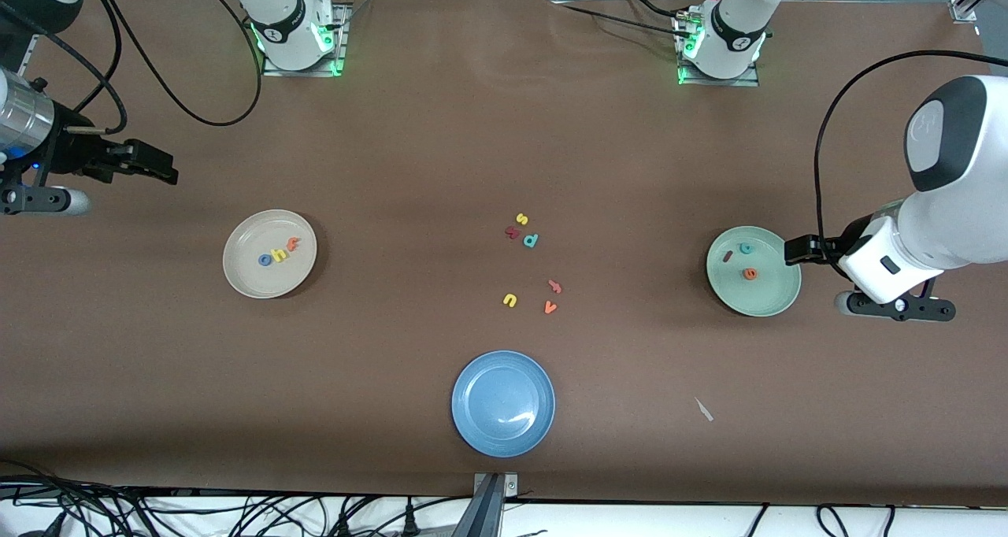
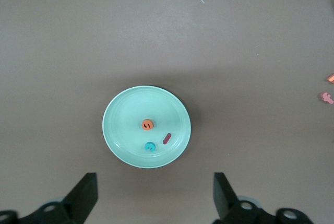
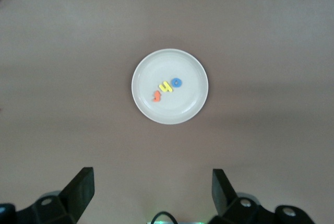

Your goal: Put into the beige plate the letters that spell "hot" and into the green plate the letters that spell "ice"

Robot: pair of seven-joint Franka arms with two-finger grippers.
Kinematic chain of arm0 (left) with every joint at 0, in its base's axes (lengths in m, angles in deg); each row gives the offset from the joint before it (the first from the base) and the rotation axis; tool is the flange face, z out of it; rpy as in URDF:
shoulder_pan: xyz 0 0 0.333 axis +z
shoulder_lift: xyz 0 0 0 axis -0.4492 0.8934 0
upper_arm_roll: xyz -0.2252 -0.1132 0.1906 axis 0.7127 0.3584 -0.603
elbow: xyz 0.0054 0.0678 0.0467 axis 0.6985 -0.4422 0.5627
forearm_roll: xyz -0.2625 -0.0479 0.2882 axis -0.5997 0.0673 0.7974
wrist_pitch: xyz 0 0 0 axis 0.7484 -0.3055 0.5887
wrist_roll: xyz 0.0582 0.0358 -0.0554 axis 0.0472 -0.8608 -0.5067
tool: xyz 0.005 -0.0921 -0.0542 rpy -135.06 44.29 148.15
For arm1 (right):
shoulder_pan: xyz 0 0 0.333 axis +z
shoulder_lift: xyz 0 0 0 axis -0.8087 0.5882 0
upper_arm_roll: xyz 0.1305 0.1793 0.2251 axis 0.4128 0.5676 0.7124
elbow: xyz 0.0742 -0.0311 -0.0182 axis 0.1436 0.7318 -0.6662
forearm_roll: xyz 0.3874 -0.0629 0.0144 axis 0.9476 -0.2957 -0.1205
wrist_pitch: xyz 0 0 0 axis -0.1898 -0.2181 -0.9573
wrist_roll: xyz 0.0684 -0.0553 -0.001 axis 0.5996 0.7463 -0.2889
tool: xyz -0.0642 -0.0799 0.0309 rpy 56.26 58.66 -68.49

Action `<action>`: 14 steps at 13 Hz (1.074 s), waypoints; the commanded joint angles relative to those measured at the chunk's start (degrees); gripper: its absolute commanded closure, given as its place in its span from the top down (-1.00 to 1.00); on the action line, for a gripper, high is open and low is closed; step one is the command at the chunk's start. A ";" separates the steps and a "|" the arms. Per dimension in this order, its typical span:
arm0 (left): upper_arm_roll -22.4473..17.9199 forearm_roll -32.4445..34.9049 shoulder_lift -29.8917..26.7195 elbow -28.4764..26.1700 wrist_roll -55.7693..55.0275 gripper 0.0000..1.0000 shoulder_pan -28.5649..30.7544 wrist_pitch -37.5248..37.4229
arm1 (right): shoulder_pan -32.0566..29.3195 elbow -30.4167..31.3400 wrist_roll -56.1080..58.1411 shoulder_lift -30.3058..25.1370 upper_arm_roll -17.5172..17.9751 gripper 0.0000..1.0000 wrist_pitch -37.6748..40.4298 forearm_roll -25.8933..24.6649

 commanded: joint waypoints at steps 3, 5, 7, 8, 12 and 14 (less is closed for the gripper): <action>-0.90 -1.71 -2.20 -2.81 1.61 1.00 0.44 1.35 | 6.06 0.03 0.17 -2.74 -6.99 1.00 1.63 -0.45; -0.81 -1.71 -2.03 -2.90 1.43 1.00 0.27 1.27 | 5.98 0.12 0.96 -2.57 -7.09 1.00 1.80 -0.81; -0.81 -1.71 -1.94 -3.16 0.99 1.00 -0.08 1.18 | 5.98 2.21 0.61 -3.17 -6.83 1.00 1.72 -0.81; -0.81 -1.71 -1.94 -3.16 0.91 1.00 -0.17 1.09 | 5.98 3.36 0.44 -3.88 -6.83 1.00 1.28 -0.81; -0.72 -1.71 -1.32 -3.16 0.90 1.00 -0.52 1.09 | 6.15 3.02 0.53 -3.45 -6.30 1.00 1.80 -0.63; -0.72 -1.71 -1.32 -3.25 0.73 1.00 -0.61 1.00 | 6.15 3.02 0.35 -3.18 -6.04 1.00 1.80 -0.63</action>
